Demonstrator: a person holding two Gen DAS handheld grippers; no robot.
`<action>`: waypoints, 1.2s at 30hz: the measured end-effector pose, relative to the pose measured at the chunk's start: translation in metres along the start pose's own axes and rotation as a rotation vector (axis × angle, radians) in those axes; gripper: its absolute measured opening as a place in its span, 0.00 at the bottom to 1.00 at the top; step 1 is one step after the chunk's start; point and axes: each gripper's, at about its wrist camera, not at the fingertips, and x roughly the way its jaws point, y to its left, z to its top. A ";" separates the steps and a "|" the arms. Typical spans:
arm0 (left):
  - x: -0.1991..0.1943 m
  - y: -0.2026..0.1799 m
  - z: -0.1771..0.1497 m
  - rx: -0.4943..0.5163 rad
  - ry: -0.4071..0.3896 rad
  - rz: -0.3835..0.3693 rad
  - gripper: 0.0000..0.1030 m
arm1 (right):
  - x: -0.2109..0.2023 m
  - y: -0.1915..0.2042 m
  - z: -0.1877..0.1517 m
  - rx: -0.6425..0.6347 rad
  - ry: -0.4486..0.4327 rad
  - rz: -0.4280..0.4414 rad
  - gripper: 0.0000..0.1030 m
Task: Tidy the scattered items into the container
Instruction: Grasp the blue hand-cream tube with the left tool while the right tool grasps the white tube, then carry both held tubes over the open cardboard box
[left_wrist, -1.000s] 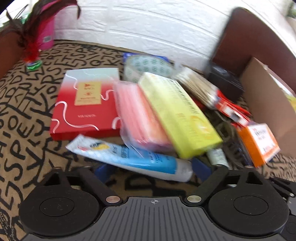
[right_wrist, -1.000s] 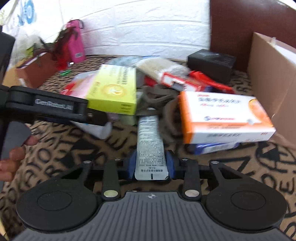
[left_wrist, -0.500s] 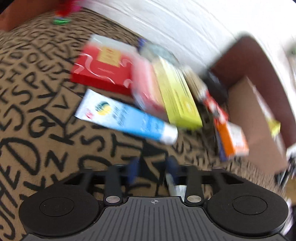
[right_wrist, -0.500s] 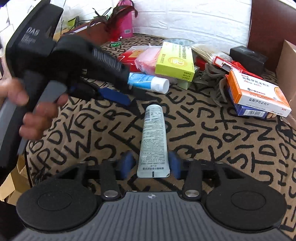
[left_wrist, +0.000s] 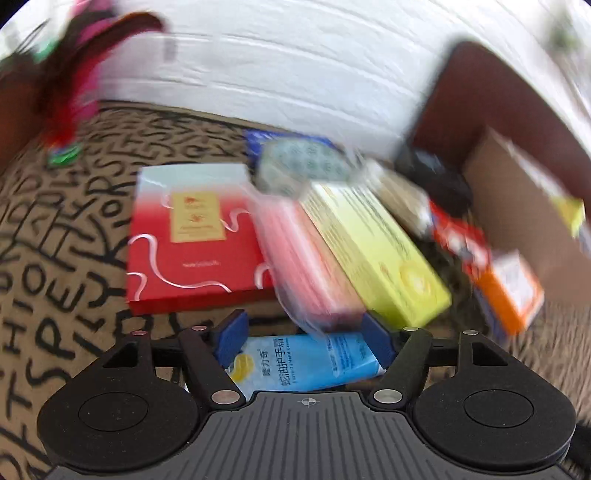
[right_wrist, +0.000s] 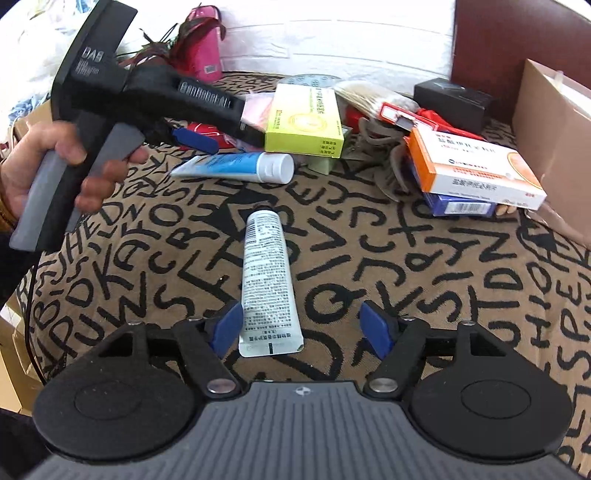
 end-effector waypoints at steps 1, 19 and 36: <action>0.000 0.001 -0.003 -0.017 0.033 -0.061 0.74 | 0.000 0.000 0.000 0.003 0.001 0.000 0.73; -0.013 -0.044 -0.041 0.142 0.098 -0.014 0.41 | 0.006 0.008 0.004 -0.015 -0.007 0.003 0.56; -0.006 -0.072 -0.049 0.169 0.042 0.079 0.35 | 0.002 0.006 0.000 0.021 -0.029 -0.003 0.35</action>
